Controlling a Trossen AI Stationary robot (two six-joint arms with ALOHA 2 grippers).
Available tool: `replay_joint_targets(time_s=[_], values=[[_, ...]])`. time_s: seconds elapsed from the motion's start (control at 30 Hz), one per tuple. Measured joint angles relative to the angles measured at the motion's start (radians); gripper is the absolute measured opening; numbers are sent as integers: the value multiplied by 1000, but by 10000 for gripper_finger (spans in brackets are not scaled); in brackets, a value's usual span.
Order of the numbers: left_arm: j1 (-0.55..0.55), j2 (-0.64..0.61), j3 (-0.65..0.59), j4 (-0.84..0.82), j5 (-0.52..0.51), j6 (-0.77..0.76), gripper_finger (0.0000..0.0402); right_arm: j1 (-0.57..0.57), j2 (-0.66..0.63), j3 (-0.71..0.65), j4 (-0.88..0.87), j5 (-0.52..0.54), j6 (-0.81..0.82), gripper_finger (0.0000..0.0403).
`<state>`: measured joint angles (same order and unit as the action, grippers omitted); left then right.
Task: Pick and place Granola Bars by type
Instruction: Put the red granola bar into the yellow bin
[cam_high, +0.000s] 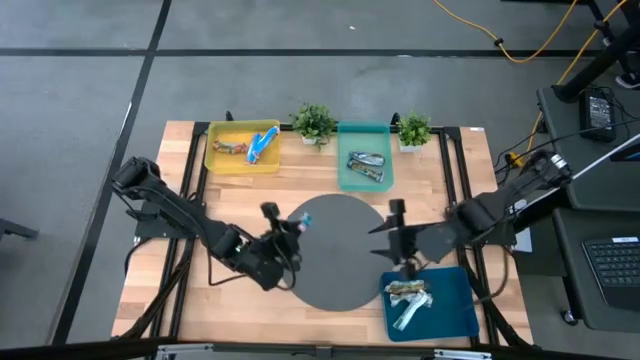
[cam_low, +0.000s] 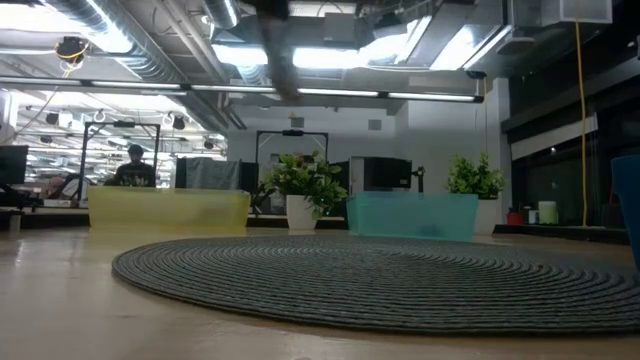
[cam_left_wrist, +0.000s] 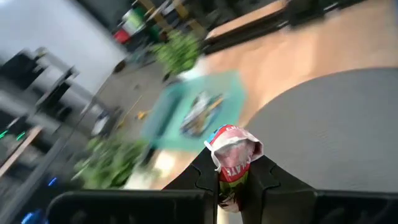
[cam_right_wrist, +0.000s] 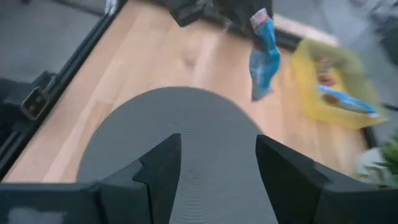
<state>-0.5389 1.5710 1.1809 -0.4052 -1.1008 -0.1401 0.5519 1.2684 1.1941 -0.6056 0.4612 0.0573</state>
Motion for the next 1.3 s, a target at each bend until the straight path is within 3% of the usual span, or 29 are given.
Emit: replay_joint_targets(time_s=[0.13, 0.27, 0.37, 0.57, 0.93, 1.1, 1.3], values=[[43, -68, 0, -210, -44, -146, 21, 13, -129, -105, 83, 88, -24, 209], [146, -149, 0, -360, -17, -220, 20, -8, -278, -257, 245, 84, -110, 209], [250, -212, 0, -418, 30, -210, 19, -33, -381, -366, 402, 14, -195, 209], [529, -297, 0, -437, 168, -74, 18, -134, -503, -501, 633, -225, -345, 209], [1007, -287, 0, -489, 377, 137, 16, -393, -523, -510, 586, -514, -354, 209], [1135, -241, 0, -490, 466, 202, 17, -433, -523, -510, 502, -516, -354, 209], [1201, -112, 0, -483, 524, 253, 20, -446, -522, -510, 480, -518, -352, 209]])
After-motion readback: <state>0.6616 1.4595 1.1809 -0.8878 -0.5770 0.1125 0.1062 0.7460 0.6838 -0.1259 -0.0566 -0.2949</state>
